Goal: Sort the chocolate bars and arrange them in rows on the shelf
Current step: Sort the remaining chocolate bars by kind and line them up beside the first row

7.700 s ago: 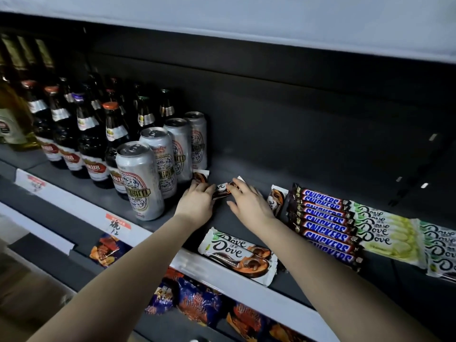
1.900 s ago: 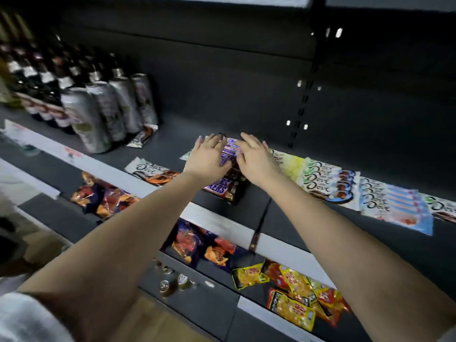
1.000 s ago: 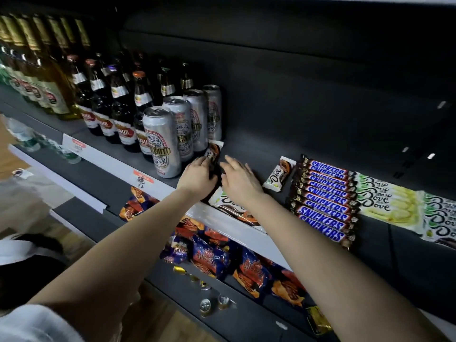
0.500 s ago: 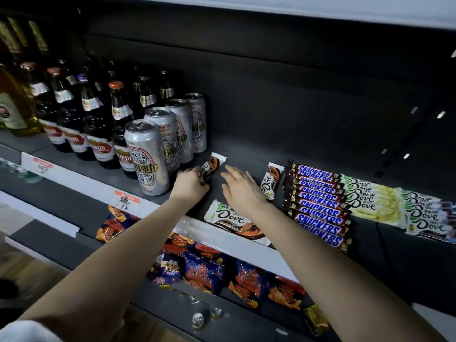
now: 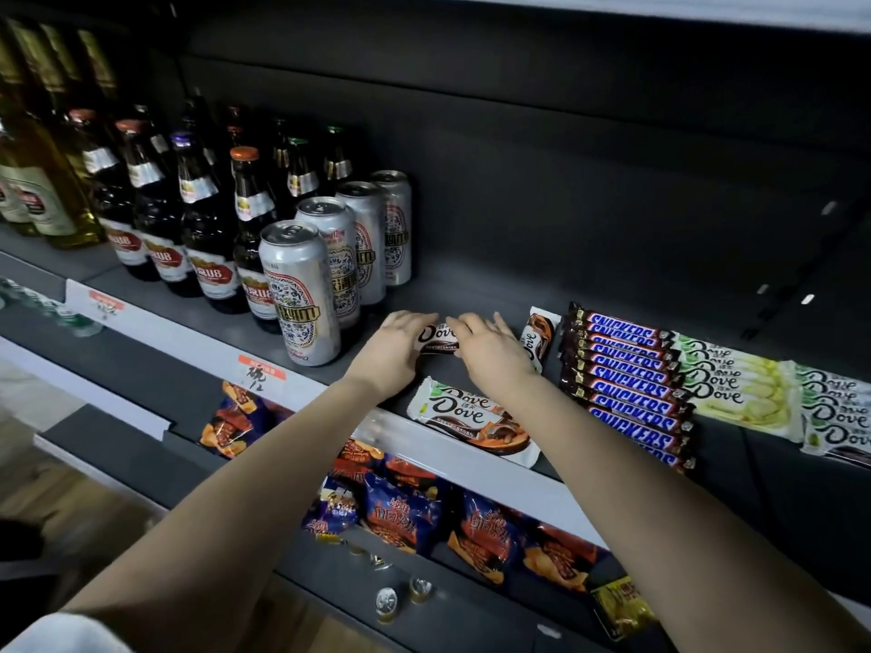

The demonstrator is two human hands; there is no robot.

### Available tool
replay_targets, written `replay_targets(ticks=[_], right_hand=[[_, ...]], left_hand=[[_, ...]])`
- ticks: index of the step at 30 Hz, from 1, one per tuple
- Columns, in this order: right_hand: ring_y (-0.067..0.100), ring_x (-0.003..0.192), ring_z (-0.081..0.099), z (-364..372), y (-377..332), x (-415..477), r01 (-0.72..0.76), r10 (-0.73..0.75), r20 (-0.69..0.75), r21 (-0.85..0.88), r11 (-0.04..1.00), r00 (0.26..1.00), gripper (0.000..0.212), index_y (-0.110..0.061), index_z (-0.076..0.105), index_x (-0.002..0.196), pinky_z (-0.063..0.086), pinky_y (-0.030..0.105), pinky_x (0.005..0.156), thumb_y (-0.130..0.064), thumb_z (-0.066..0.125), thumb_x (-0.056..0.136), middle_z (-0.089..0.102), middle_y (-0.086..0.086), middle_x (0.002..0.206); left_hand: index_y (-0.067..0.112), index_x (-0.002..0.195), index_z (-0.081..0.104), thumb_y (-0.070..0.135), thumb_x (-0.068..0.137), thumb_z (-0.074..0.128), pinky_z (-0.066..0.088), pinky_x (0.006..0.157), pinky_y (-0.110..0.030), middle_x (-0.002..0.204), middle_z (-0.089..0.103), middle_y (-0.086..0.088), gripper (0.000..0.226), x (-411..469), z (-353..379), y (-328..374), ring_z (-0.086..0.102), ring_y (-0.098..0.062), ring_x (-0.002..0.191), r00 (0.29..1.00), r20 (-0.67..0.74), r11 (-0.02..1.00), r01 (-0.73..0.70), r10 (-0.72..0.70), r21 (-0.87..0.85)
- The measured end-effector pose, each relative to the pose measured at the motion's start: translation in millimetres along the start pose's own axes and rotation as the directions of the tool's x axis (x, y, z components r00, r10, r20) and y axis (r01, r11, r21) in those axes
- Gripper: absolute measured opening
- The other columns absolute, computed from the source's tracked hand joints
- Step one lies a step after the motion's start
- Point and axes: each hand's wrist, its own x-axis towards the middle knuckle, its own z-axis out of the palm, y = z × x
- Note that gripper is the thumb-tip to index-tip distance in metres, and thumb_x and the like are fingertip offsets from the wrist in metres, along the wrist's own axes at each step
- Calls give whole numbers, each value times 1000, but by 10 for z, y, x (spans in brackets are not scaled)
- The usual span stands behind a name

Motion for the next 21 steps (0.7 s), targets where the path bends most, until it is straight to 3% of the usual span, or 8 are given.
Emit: replay_targets(ticks=[4, 9, 16, 18, 20, 21], right_hand=[[30, 134, 30, 34, -8, -7, 36, -38, -14, -118, 992, 999, 70, -9, 9, 148, 12, 42, 117, -1, 49, 91, 29, 13, 144], [29, 135, 28, -61, 39, -35, 94, -114, -78, -223, 970, 990, 90, -7, 7, 148, 10, 43, 118, 2, 62, 78, 27, 14, 146], [24, 139, 25, -355, 488, -171, 50, -89, -200, -192, 980, 976, 75, -9, 17, 147, 8, 35, 116, 0, 57, 84, 28, 11, 150], [24, 130, 42, -407, 689, -283, 42, -103, -288, -210, 977, 952, 72, -7, 39, 140, 25, 34, 112, -1, 69, 75, 45, 11, 141], [24, 107, 62, -418, 924, -429, 21, -114, -420, -220, 975, 900, 70, -9, 63, 119, 47, 36, 95, -6, 87, 53, 65, 10, 118], [24, 100, 65, -421, 1047, -519, 7, -107, -442, -221, 975, 890, 70, -9, 66, 113, 50, 38, 89, -8, 89, 47, 67, 9, 112]], left_hand=[[7, 138, 42, 14, 87, 60, 25, 110, -28, 139, 45, -11, 54, 14, 34, -29, 35, -25, 132, 995, -61, 995, 85, -82, 59], [10, 139, 42, 24, 89, 59, 34, 104, -29, 144, 42, -8, 54, 33, 4, 30, 44, -24, 129, 991, -99, 987, 101, -89, 126], [8, 138, 43, 26, 88, 61, 33, 105, -27, 144, 42, -11, 56, 264, -127, 446, 45, -24, 129, 988, -151, 988, 17, 6, 153], [6, 137, 44, 23, 88, 62, 34, 105, -29, 143, 44, -12, 54, 343, -92, 631, 46, -25, 128, 983, -169, 988, -39, 64, 150], [6, 136, 45, 21, 88, 61, 34, 106, -30, 142, 45, -13, 53, 434, -24, 828, 45, -26, 129, 977, -174, 985, -101, 126, 142], [6, 136, 45, 22, 89, 61, 33, 106, -30, 142, 45, -12, 53, 483, 25, 934, 44, -25, 130, 971, -176, 980, -136, 161, 144]])
